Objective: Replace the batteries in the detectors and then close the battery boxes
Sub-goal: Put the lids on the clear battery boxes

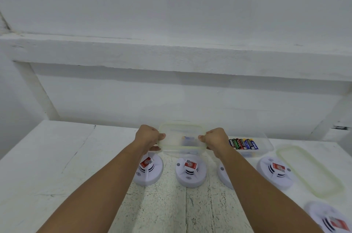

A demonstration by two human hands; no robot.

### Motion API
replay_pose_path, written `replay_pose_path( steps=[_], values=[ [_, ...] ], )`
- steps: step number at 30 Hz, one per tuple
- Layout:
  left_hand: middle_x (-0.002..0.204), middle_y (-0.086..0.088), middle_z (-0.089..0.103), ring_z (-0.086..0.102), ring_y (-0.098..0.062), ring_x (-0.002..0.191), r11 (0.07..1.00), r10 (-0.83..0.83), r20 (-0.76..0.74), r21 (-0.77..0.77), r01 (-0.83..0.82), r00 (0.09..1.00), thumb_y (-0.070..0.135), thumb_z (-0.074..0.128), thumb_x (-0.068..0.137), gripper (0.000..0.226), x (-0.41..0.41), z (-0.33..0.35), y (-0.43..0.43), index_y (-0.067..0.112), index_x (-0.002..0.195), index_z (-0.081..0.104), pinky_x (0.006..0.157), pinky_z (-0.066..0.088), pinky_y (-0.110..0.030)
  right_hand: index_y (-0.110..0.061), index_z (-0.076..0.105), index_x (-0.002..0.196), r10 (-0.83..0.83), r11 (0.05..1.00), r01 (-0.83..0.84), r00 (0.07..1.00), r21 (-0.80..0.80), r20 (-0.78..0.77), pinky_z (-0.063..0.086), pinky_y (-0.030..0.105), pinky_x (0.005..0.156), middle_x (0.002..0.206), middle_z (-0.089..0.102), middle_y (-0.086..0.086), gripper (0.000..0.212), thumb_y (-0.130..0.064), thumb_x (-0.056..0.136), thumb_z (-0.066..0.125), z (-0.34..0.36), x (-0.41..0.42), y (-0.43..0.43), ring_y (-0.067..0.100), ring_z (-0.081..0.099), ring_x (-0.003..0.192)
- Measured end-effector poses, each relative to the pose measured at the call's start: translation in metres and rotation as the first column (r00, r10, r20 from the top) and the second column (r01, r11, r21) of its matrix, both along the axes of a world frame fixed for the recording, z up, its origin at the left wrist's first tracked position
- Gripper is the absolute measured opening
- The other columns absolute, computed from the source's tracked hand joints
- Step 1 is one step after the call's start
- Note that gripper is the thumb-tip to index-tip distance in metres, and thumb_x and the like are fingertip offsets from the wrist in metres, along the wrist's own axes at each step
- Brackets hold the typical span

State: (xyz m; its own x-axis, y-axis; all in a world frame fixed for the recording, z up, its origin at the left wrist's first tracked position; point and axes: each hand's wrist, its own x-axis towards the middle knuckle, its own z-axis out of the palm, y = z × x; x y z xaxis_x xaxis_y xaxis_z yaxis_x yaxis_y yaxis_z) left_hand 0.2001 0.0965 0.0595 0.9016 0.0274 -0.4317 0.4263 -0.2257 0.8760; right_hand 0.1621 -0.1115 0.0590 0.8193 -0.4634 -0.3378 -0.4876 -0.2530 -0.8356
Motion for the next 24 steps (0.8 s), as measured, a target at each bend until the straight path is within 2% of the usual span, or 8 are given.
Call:
replay_pose_path(
  steps=[6, 8, 10, 12, 15, 17, 20, 24],
  values=[
    [0.108, -0.023, 0.062, 0.065, -0.037, 0.090, 0.999, -0.006, 0.021, 0.038, 0.005, 1.000, 0.002, 0.075, 0.079, 0.024, 0.001, -0.002, 0.002, -0.002, 0.095, 0.058, 0.061, 0.060, -0.039, 0.019, 0.052, 0.116, -0.015, 0.997, 0.016, 1.000, 0.077, -0.004, 0.049, 0.059, 0.088, 0.117, 0.058, 0.033, 0.048, -0.003, 0.079, 0.073, -0.006, 0.005, -0.004, 0.045, 0.059, 0.107],
    [0.107, -0.021, 0.062, 0.065, -0.035, 0.091, 0.996, -0.036, 0.031, 0.080, 0.034, 0.999, 0.006, 0.076, 0.079, 0.027, 0.002, -0.002, 0.002, -0.003, 0.098, 0.058, 0.066, 0.060, -0.041, 0.018, 0.051, 0.118, 0.006, 0.999, -0.006, 1.000, 0.041, -0.006, 0.049, 0.055, 0.091, 0.120, 0.057, 0.031, 0.046, -0.003, 0.082, 0.070, -0.008, 0.007, -0.001, 0.043, 0.058, 0.109],
    [0.102, -0.016, 0.062, 0.062, -0.030, 0.089, 0.965, -0.131, 0.088, 0.241, 0.106, 0.988, 0.014, 0.075, 0.081, 0.029, 0.002, -0.001, 0.001, -0.001, 0.098, 0.058, 0.074, 0.059, -0.041, 0.011, 0.055, 0.113, 0.080, 0.996, -0.081, 0.996, -0.022, -0.035, 0.054, 0.041, 0.083, 0.108, 0.061, 0.021, 0.033, -0.003, 0.084, 0.065, -0.005, 0.010, 0.002, 0.035, 0.061, 0.096],
    [0.105, -0.011, 0.058, 0.057, -0.024, 0.092, 0.866, -0.268, 0.216, 0.481, 0.136, 0.939, 0.024, 0.076, 0.080, 0.041, 0.000, 0.001, 0.001, 0.005, 0.110, 0.056, 0.079, 0.051, -0.033, 0.003, 0.057, 0.106, 0.162, 0.983, -0.168, 0.983, -0.075, -0.082, 0.044, 0.033, 0.071, 0.098, 0.057, 0.014, 0.023, -0.002, 0.084, 0.063, 0.003, 0.011, 0.001, 0.029, 0.059, 0.087],
    [0.130, -0.003, 0.051, 0.050, -0.018, 0.117, 0.791, -0.492, 0.367, 0.567, 0.229, 0.790, 0.038, 0.082, 0.071, 0.065, -0.004, 0.005, 0.006, 0.018, 0.127, 0.054, 0.091, 0.037, -0.026, -0.002, 0.038, 0.136, 0.273, 0.951, -0.284, 0.956, -0.123, -0.105, 0.042, 0.031, 0.077, 0.120, 0.049, 0.016, 0.061, -0.001, 0.083, 0.067, 0.012, 0.017, -0.009, 0.029, 0.053, 0.105],
    [0.143, 0.003, 0.043, 0.039, -0.015, 0.132, 0.664, -0.659, 0.264, 0.644, 0.379, 0.705, 0.050, 0.083, 0.064, 0.079, -0.005, 0.005, 0.009, 0.023, 0.132, 0.053, 0.105, 0.031, -0.028, -0.007, 0.038, 0.138, 0.324, 0.941, -0.332, 0.940, -0.065, -0.105, 0.046, 0.031, 0.076, 0.115, 0.047, 0.013, 0.064, 0.002, 0.082, 0.067, 0.016, 0.022, -0.013, 0.025, 0.052, 0.098],
    [0.154, 0.005, 0.030, 0.025, -0.013, 0.142, 0.472, -0.774, 0.141, 0.778, 0.415, 0.617, 0.058, 0.081, 0.061, 0.096, -0.005, 0.003, 0.013, 0.025, 0.142, 0.042, 0.113, 0.021, -0.030, -0.012, 0.045, 0.133, 0.367, 0.930, -0.364, 0.925, 0.041, -0.098, 0.052, 0.040, 0.088, 0.119, 0.051, 0.014, 0.054, 0.002, 0.084, 0.063, 0.017, 0.029, -0.017, 0.028, 0.055, 0.105],
    [0.151, 0.002, 0.037, 0.032, -0.015, 0.139, 0.400, -0.815, 0.160, 0.851, 0.340, 0.557, 0.056, 0.077, 0.068, 0.089, -0.003, 0.001, 0.012, 0.021, 0.142, 0.042, 0.112, 0.026, -0.029, -0.014, 0.051, 0.126, 0.447, 0.892, -0.438, 0.891, 0.109, -0.076, 0.054, 0.038, 0.078, 0.110, 0.059, 0.010, 0.038, -0.010, 0.090, 0.062, 0.021, 0.037, -0.020, 0.022, 0.061, 0.086]
  ],
)
